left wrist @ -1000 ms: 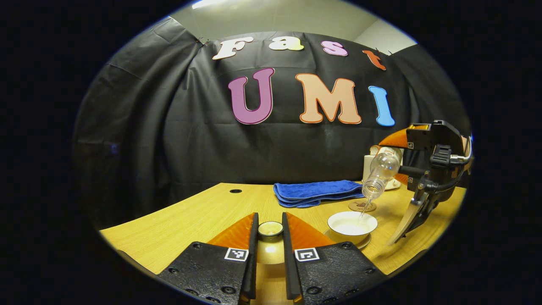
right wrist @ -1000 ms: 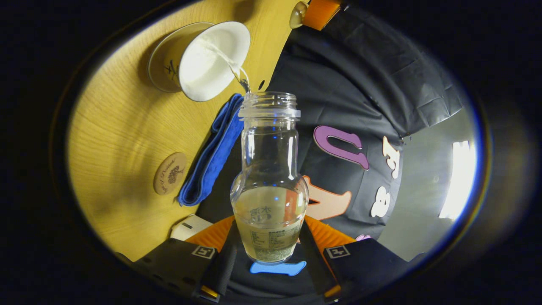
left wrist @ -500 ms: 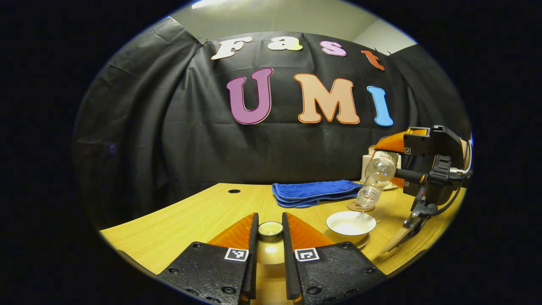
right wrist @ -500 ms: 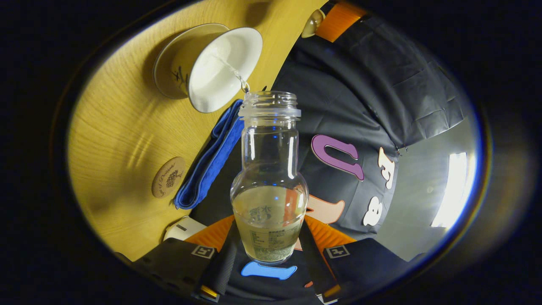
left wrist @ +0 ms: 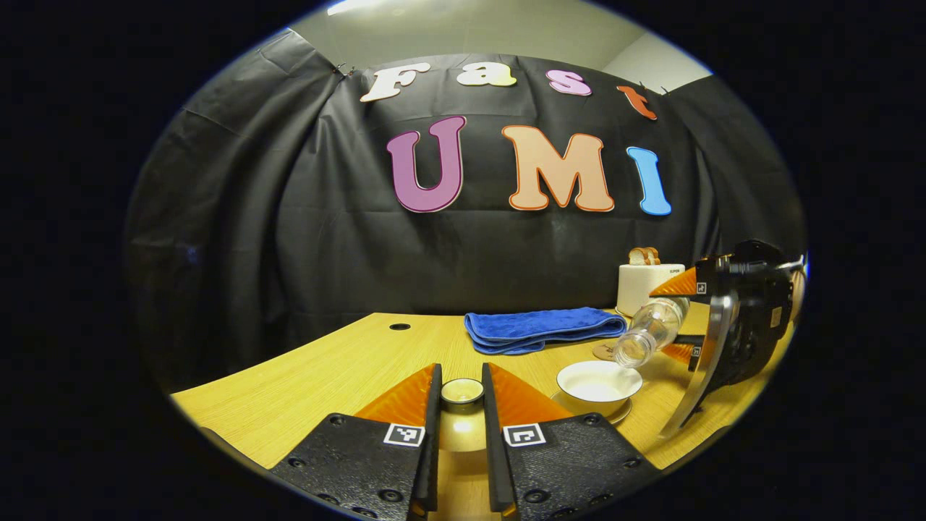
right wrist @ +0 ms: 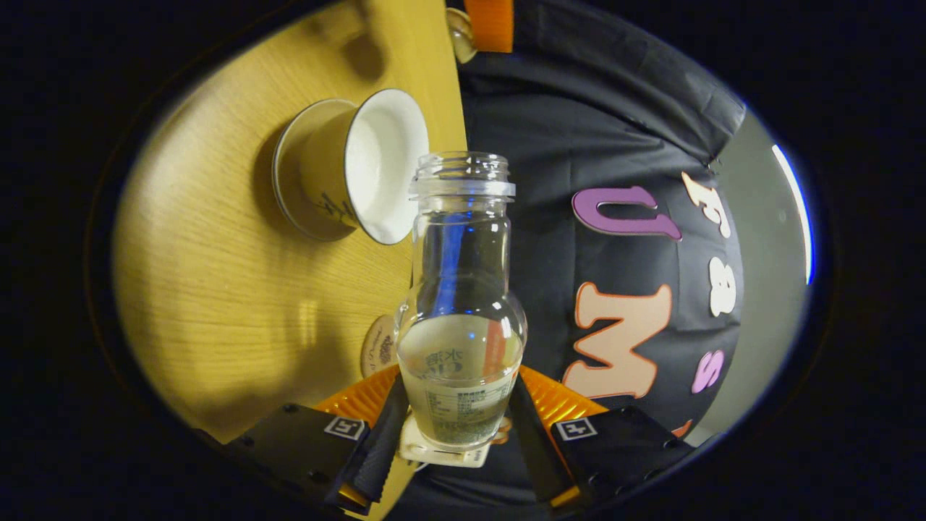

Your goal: Open the teacup lid with one hand, grasp the water bottle and pour water into the teacup with the other hand; after pouring, place the water bottle on the coaster and then close the teacup lid.

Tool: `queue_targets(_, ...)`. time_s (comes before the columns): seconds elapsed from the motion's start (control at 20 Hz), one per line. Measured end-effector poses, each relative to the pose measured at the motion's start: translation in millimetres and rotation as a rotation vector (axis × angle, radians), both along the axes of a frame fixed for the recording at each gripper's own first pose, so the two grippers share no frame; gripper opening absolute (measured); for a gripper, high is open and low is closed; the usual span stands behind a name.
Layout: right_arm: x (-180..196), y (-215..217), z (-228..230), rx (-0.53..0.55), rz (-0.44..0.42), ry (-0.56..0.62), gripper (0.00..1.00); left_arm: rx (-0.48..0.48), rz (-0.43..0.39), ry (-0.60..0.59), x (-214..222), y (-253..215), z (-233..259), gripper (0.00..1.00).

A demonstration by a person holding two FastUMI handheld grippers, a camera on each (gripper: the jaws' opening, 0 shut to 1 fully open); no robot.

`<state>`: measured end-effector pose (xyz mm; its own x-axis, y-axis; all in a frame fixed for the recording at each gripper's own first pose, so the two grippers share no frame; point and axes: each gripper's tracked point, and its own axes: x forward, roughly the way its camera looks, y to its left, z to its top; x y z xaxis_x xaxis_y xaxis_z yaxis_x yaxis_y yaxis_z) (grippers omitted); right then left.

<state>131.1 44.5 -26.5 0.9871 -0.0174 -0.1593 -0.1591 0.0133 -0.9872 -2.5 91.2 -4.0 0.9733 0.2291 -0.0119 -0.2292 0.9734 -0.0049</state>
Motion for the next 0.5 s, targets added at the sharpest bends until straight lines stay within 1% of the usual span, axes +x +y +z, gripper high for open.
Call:
queue_targets(0.05,-1,-1,-6,0.101,-0.022,0.034,0.80,0.000,0.000,0.000,-1,0,0,0.25)
queue_targets(0.1,-2,-2,-8,0.181,-0.039,0.051,0.77,-0.001,0.000,0.000,0,0,0,0.25)
queue_targets(0.25,-10,-4,-9,0.421,-0.100,0.073,0.80,-0.001,0.000,0.000,-1,0,0,0.25)
queue_targets(0.35,-19,-15,-6,0.596,-0.157,0.094,0.77,-0.001,0.000,0.001,-1,0,0,0.25)
queue_targets(0.4,-18,-19,-3,0.682,-0.182,0.101,0.80,-0.002,0.000,0.000,0,0,0,0.25)
queue_targets(0.5,-10,-28,2,0.838,-0.246,0.095,0.80,-0.002,0.000,0.000,-1,0,0,0.25)
